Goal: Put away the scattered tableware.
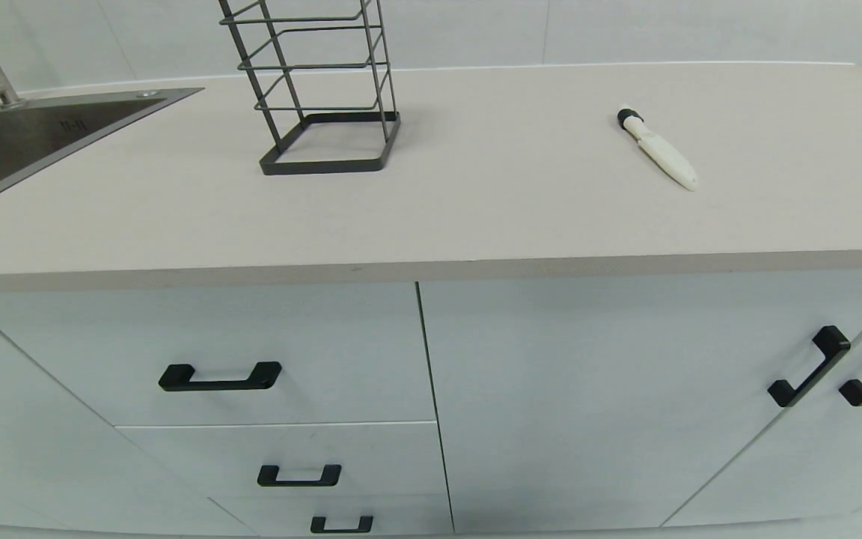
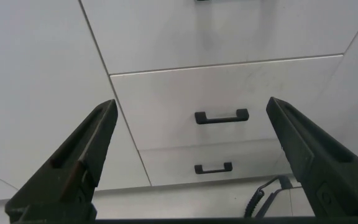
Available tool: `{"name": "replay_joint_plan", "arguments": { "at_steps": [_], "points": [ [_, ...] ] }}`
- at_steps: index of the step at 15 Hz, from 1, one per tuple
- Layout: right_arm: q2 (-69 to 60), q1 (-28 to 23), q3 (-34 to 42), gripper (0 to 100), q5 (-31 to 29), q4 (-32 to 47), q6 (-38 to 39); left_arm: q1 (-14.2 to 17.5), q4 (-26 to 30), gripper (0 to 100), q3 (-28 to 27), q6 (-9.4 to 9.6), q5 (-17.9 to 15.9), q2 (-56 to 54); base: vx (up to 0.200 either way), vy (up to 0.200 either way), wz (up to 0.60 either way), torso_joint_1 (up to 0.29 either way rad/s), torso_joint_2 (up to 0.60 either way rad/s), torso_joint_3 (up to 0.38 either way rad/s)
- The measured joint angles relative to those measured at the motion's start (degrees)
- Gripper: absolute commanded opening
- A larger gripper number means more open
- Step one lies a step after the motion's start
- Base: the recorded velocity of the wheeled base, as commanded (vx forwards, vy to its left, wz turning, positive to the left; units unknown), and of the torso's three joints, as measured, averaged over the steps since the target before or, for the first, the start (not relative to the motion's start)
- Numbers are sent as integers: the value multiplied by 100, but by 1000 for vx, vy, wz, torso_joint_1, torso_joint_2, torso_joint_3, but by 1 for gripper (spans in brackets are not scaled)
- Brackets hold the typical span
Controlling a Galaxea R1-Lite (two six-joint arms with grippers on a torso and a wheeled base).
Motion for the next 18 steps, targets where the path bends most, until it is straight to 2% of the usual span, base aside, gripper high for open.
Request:
{"name": "replay_joint_plan", "arguments": {
  "at_steps": [8,10,18],
  "points": [
    [0,11,0,100,0,-2,-1,10,-16,100,0,-10,-24,0,0,0,0,0,0,0],
    [0,-4,0,100,0,0,0,-2,5,100,0,-21,-20,0,200,0,0,2,5,0],
    [0,0,0,100,5,2,7,2,-5,100,0,-16,-73,0,0,0,0,0,0,0]
  ]
}}
